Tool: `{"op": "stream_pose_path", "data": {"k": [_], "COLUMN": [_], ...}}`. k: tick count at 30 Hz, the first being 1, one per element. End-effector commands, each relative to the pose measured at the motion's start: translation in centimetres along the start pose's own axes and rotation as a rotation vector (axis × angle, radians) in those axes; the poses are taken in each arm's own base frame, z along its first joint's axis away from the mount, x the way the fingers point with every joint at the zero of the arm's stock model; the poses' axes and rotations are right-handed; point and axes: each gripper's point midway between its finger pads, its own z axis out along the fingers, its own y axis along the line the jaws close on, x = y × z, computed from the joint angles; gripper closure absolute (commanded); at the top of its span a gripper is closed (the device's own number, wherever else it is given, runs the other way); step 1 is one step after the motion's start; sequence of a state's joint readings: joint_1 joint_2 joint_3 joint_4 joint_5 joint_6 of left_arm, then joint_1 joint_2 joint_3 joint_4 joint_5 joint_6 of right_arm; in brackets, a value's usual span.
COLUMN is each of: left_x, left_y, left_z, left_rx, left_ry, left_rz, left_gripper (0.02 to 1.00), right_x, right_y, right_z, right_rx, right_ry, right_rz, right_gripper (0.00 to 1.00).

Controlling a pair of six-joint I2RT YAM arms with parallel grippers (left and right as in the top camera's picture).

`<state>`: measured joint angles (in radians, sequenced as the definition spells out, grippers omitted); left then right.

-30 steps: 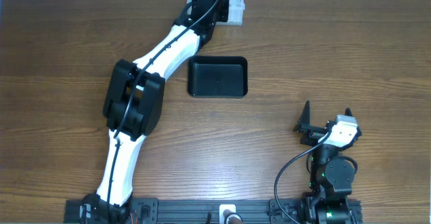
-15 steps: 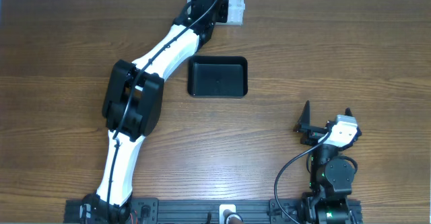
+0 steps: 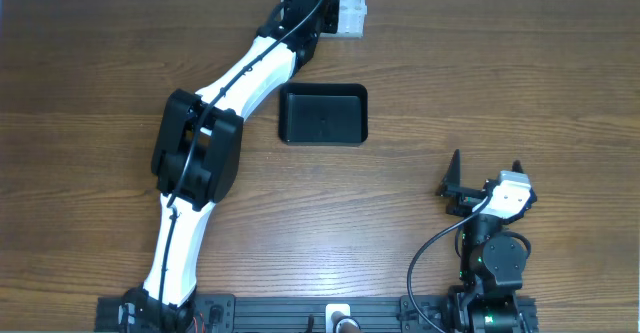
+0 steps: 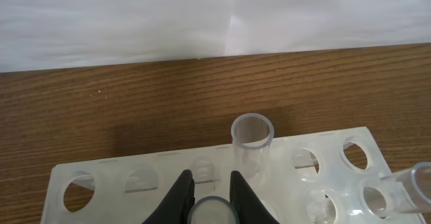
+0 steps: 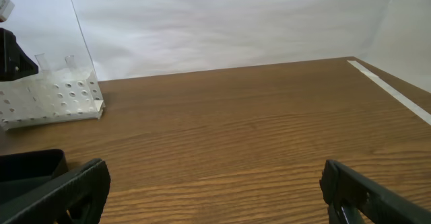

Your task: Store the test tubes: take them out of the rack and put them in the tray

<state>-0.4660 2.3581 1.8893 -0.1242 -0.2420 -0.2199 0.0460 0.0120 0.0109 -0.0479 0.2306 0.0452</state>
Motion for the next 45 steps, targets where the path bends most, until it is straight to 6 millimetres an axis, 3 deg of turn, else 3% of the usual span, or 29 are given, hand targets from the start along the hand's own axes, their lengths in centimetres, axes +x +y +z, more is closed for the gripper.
{"op": "stream_pose_path", "data": {"k": [1, 8, 14, 17, 19, 23, 24, 25, 29, 34, 38, 45], "left_x": [-4.5, -8.4, -13.0, -14.2, -13.9, -9.7, -8.0, -4.8, 1.5, 7.1, 9.6, 10.4], "left_y": [-0.2, -0.3, -0.2, -0.5, -0.9, -1.1, -1.0, -0.7, 0.2, 1.1, 1.5, 1.5], "left_z": [-2.7, -5.9, -10.6, -13.5, -15.1, -17.2, -17.4, -17.6, -17.2, -16.3, -16.2, -15.2], "left_rx": [0.021, 0.037, 0.058, 0.071, 0.076, 0.058, 0.043, -0.003, -0.105, -0.17, -0.188, -0.201], "left_ry": [-0.081, -0.156, -0.246, -0.252, -0.217, -0.019, 0.046, 0.161, 0.333, 0.459, 0.511, 0.515], "left_rz": [-0.014, -0.028, -0.047, -0.05, -0.049, -0.118, -0.14, -0.181, -0.214, -0.202, -0.179, -0.169], "left_gripper": [0.895, 0.915, 0.917, 0.917, 0.917, 0.923, 0.923, 0.923, 0.921, 0.915, 0.917, 0.917], "right_x": [0.2, 0.2, 0.2, 0.2, 0.2, 0.2, 0.2, 0.2, 0.2, 0.2, 0.2, 0.2], "right_y": [0.1, 0.1, 0.1, 0.1, 0.1, 0.1, 0.1, 0.1, 0.1, 0.1, 0.1, 0.1], "right_z": [0.0, 0.0, 0.0, 0.0, 0.0, 0.0, 0.0, 0.0, 0.0, 0.0, 0.0, 0.0], "right_rx": [-0.003, -0.003, -0.003, -0.003, -0.003, -0.003, -0.003, -0.003, -0.003, -0.003, -0.003, -0.003], "right_ry": [0.002, 0.002, 0.002, 0.002, 0.002, 0.002, 0.002, 0.002, 0.002, 0.002, 0.002, 0.002], "right_rz": [-0.002, -0.002, -0.002, -0.002, -0.002, -0.002, -0.002, -0.002, -0.002, -0.002, -0.002, -0.002], "right_gripper": [0.009, 0.007, 0.007, 0.007, 0.007, 0.009, 0.009, 0.009, 0.009, 0.007, 0.007, 0.007]}}
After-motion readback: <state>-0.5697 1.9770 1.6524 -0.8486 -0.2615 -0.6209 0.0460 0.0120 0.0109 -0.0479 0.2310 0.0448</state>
